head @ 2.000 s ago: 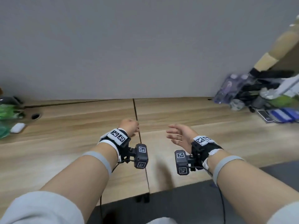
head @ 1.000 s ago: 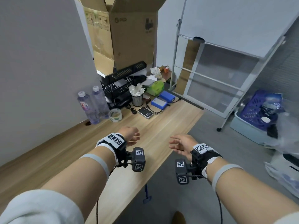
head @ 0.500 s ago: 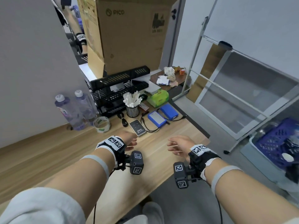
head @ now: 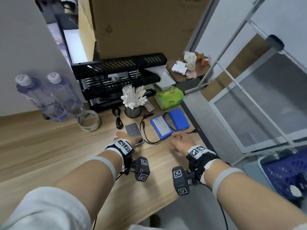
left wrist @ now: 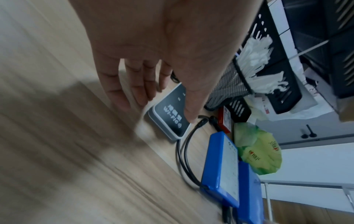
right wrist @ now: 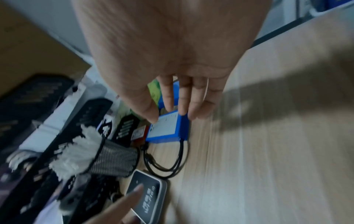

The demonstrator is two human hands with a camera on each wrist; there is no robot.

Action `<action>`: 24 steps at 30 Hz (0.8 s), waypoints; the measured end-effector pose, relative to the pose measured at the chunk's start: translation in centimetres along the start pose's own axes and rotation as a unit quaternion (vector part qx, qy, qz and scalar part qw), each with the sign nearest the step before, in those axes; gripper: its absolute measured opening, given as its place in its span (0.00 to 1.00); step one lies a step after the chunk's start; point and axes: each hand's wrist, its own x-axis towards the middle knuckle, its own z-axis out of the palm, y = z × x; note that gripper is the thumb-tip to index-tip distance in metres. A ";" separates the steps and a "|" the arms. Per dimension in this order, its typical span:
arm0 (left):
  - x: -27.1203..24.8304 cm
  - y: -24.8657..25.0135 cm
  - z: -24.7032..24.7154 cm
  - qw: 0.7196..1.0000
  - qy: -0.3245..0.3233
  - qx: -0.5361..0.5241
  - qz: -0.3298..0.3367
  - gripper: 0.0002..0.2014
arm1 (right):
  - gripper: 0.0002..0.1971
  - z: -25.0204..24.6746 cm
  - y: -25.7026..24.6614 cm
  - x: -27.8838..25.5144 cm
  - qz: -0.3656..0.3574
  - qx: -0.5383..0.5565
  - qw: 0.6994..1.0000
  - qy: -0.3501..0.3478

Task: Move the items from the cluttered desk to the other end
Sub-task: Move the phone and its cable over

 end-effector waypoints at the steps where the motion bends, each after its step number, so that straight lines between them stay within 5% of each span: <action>1: -0.2 0.3 0.3 1.000 0.015 0.001 -0.010 0.48 | 0.19 0.2 -0.3 0.8 -0.009 -0.028 1.000 -0.001; 7: 1.0 1.1 1.6 0.994 0.109 -0.030 -0.006 0.48 | 0.20 2.1 -1.6 4.8 -0.127 -0.195 0.968 0.092; 11: 2.7 1.0 -0.5 0.974 0.212 -0.048 0.064 0.29 | 0.14 5.0 -3.0 5.7 -0.196 -0.187 0.961 -0.052; 16: 5.6 0.0 -1.3 0.964 0.186 0.063 0.179 0.13 | 0.34 10.0 -3.7 7.4 -0.230 -0.297 0.920 -0.108; 24: 3.4 -2.5 -1.7 0.969 0.171 0.094 0.151 0.07 | 0.46 12.6 -4.3 8.1 -0.235 -0.373 0.896 -0.058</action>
